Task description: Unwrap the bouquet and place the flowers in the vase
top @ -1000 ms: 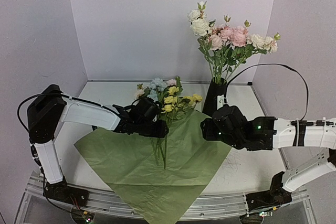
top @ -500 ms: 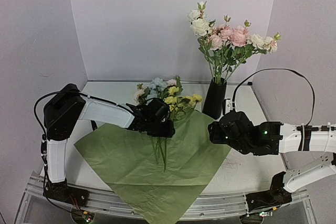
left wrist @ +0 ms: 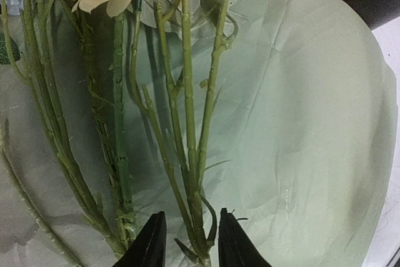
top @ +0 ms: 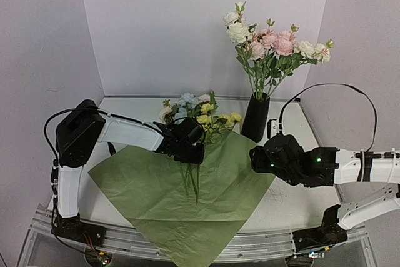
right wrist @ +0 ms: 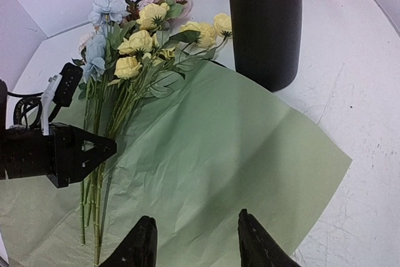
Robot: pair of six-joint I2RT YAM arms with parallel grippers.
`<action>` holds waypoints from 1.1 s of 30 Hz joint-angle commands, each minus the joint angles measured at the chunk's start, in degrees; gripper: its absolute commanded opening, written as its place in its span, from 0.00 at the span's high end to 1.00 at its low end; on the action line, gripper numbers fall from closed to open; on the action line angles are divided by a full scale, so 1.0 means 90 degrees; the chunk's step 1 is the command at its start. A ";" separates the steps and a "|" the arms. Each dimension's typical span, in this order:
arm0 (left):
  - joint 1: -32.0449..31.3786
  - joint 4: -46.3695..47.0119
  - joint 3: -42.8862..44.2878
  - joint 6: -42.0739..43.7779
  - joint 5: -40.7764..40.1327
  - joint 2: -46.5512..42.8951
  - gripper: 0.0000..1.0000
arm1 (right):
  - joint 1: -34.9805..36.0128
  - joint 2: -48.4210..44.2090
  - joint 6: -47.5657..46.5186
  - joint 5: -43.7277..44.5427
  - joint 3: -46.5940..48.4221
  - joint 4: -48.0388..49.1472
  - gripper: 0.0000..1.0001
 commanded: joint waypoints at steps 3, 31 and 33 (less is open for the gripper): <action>-0.0049 -0.0100 0.0432 0.0042 0.0125 0.0177 0.69 | -0.0052 -0.0159 -0.0052 0.0169 -0.0108 -0.0011 0.54; -0.0058 0.0281 0.0190 0.0662 0.0789 -0.1829 1.00 | -0.0101 0.0090 -0.0289 -0.0405 0.0281 -0.0010 0.48; -0.0058 0.0327 -0.0022 0.0629 0.0375 -0.2102 1.00 | -0.0120 0.0088 -0.0304 -0.0513 0.0339 0.0026 0.41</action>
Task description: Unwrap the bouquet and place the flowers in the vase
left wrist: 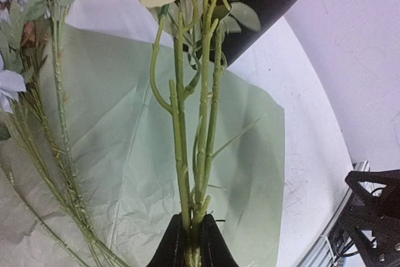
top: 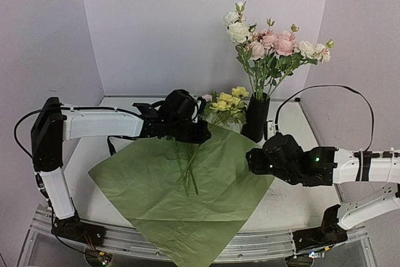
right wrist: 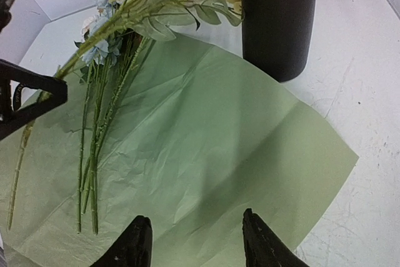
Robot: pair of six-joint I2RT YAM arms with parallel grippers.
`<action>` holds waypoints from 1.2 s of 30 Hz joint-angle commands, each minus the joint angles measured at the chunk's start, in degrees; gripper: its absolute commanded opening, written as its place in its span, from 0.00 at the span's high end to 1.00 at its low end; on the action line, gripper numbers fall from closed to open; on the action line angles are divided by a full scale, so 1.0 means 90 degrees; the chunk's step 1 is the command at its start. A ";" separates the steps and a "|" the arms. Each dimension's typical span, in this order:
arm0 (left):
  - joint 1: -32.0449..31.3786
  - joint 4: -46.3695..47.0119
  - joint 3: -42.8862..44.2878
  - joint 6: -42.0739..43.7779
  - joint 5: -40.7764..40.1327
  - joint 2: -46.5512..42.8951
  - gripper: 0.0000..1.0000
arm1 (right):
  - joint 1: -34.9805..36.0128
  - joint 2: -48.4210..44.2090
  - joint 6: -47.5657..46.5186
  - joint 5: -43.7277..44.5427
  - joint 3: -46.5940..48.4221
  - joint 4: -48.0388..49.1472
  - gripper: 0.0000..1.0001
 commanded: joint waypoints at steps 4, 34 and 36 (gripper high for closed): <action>-0.0005 0.0529 -0.0856 -0.0142 -0.1227 -0.1326 1.00 | -0.0104 0.0024 -0.0253 -0.0462 0.0528 0.0226 0.30; -0.0025 0.3053 -0.3780 0.0236 -0.0748 -0.4851 1.00 | -0.0105 0.2685 0.0416 -0.3522 0.3832 0.3247 0.24; -0.0026 0.3204 -0.3856 0.0235 -0.0656 -0.4839 1.00 | -0.0080 0.2767 0.0457 -0.3504 0.3882 0.3426 0.27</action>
